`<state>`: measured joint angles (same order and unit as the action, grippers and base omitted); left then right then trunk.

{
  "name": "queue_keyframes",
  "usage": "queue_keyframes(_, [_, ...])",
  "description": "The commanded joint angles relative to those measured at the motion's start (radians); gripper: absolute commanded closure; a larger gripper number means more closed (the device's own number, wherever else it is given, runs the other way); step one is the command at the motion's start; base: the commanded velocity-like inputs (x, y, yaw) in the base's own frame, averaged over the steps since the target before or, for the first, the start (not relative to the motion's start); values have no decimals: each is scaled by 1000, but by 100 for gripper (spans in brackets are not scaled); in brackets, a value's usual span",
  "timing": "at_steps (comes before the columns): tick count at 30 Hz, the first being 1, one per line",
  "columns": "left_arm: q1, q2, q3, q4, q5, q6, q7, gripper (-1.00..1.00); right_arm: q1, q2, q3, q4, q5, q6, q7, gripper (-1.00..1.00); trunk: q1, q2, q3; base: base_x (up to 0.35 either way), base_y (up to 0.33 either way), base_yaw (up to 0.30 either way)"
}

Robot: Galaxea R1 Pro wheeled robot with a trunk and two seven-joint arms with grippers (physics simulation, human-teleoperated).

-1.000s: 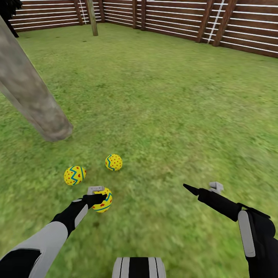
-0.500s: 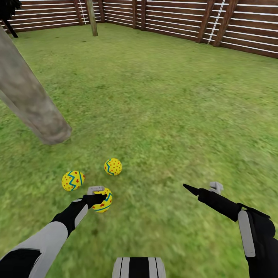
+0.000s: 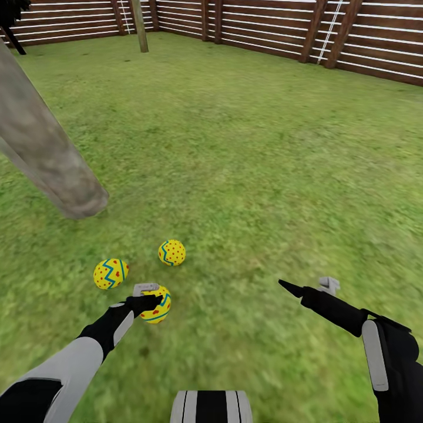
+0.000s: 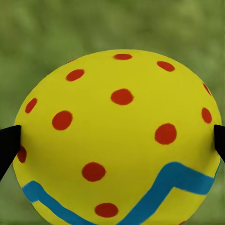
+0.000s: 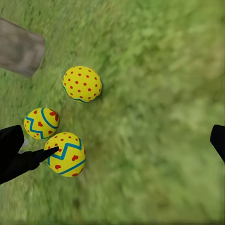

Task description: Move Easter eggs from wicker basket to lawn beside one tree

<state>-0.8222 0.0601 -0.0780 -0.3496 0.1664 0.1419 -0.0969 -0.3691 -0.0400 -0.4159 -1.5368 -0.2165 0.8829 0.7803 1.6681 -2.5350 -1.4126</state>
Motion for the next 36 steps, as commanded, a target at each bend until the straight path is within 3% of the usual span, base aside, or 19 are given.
queue_keyframes(1, [0, 1, -8, -2, 10, 5, 0, 100, -1, 0, -1, 0, 0, 5, 4, -100, 0, 0, -4, 0, 0, 0])
queue_keyframes(5, [0, 1, -8, -2, 10, 5, 0, 100, -1, 0, 0, 0, 0, 4, 4, -100, 2, -1, -20, 0, 0, 0])
queue_keyframes(11, [0, 1, -7, -2, 10, 5, 0, 100, -1, 0, 0, 0, 0, 5, 4, -100, 2, -1, -20, 0, 0, 0])
queue_keyframes(16, [0, 1, -8, -1, 10, 5, 0, 100, -1, 0, 0, 0, 0, 4, 4, -100, 4, -3, -39, 0, 0, 0])
queue_keyframes(23, [0, 1, -7, -2, 10, 5, 0, 100, -1, 0, 0, 0, 0, 4, 4, -100, 4, -3, -39, 0, 0, 0])
queue_keyframes(24, [0, 1, -8, -2, 10, 5, 0, -100, -1, 0, 0, 0, 0, 4, 5, -100, 4, -3, -39, 0, 0, 0])
queue_keyframes(30, [0, 1, -6, -2, 10, 5, 0, -100, -1, 0, 0, 0, 0, 4, 4, -100, 4, -3, -39, 0, 0, 0])
queue_keyframes(36, [0, 1, -6, -2, 9, 7, -1, -100, -1, 0, 12, 0, 0, 4, 4, -100, 2, -1, -16, 0, 0, 0])
